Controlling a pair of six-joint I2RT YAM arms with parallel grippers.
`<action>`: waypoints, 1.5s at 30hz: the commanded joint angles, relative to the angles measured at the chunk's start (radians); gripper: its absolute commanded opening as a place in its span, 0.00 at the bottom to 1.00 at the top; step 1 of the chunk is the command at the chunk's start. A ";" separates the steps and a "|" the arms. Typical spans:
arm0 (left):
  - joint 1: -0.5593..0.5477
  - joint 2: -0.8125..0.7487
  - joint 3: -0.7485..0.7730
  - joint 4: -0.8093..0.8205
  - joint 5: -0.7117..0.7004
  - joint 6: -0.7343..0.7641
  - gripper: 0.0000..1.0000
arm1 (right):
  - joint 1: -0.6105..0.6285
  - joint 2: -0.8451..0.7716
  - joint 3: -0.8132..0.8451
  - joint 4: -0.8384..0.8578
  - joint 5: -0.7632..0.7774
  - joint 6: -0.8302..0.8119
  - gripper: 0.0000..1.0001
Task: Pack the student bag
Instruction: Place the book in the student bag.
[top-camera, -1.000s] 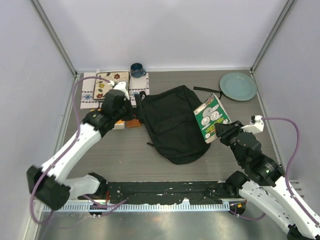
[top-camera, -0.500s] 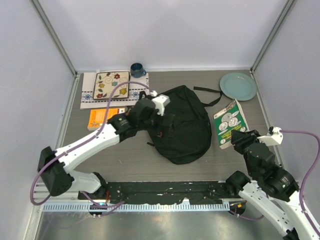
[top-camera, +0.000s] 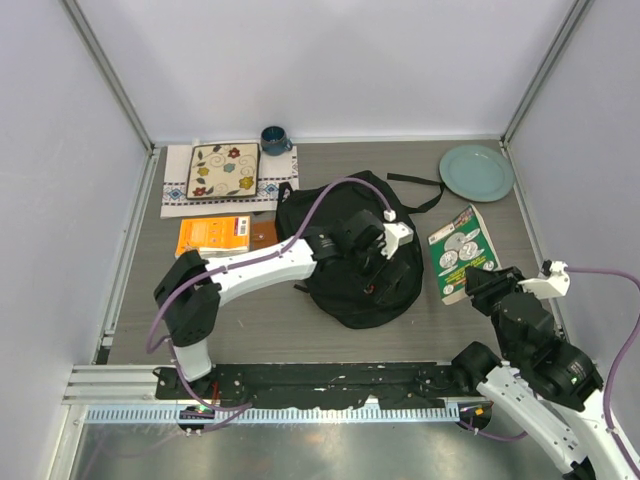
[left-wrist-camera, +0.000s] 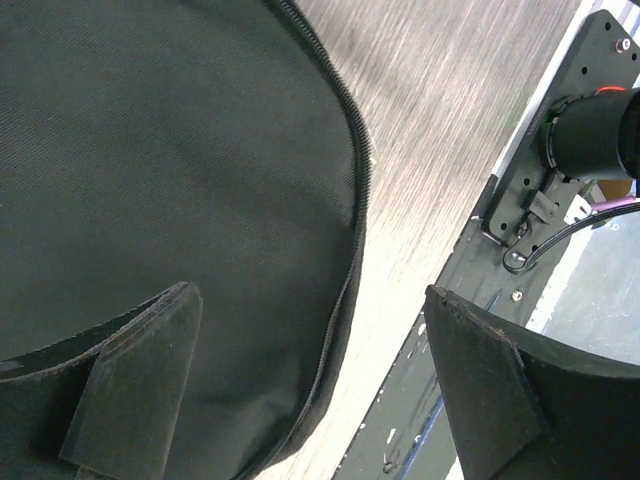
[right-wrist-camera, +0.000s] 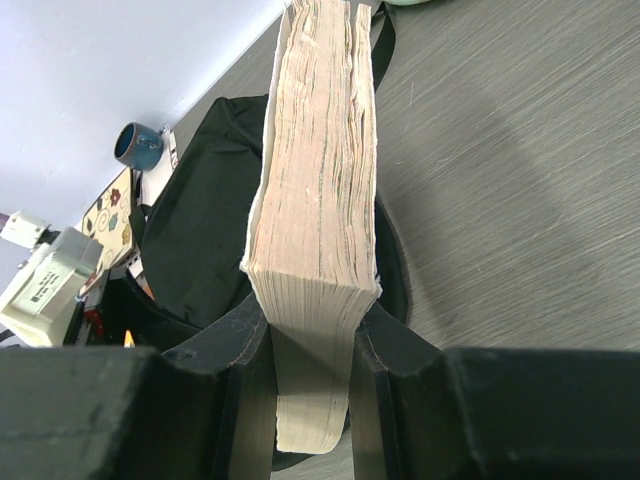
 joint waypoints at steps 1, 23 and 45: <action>-0.040 0.037 0.085 -0.029 0.037 0.044 0.95 | -0.001 -0.028 0.023 0.067 0.034 0.050 0.00; -0.082 0.155 0.153 -0.052 -0.068 0.072 0.45 | 0.000 -0.039 0.003 0.056 0.005 0.095 0.00; -0.082 0.137 0.164 -0.057 -0.089 0.049 0.00 | 0.000 -0.061 0.001 0.020 0.005 0.124 0.00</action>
